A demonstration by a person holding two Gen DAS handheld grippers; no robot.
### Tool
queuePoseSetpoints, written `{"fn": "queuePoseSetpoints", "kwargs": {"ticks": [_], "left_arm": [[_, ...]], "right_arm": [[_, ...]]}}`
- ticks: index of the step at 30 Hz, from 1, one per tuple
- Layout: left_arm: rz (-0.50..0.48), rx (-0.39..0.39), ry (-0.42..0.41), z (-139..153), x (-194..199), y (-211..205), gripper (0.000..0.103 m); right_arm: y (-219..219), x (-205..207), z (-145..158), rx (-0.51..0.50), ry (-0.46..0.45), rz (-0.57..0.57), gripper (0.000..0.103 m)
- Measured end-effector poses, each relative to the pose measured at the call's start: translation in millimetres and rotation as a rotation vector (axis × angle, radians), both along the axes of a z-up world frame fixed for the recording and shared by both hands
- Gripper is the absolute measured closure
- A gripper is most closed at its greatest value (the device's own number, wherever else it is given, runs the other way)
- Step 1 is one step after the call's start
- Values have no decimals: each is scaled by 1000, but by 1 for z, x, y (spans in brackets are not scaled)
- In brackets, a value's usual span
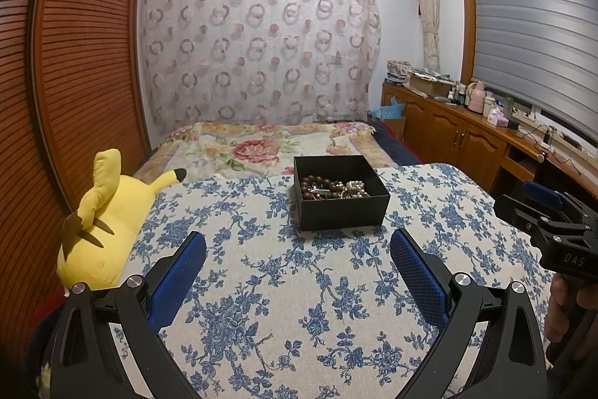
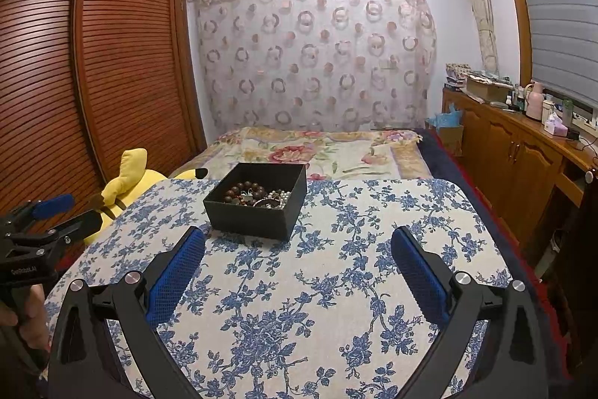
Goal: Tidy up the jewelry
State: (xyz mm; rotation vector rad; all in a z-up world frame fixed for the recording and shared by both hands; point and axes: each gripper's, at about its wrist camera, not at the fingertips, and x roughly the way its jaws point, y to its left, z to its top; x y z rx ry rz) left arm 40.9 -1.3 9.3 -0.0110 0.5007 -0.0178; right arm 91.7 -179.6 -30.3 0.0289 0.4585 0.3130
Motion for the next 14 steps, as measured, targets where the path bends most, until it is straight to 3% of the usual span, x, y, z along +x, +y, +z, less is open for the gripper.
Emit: {"fn": "queuePoseSetpoints", "kwargs": {"ticks": [14], "left_arm": [[1,1,0,2,0,0,8]], "right_arm": [[0,0,0,-1,0,0,3]]}}
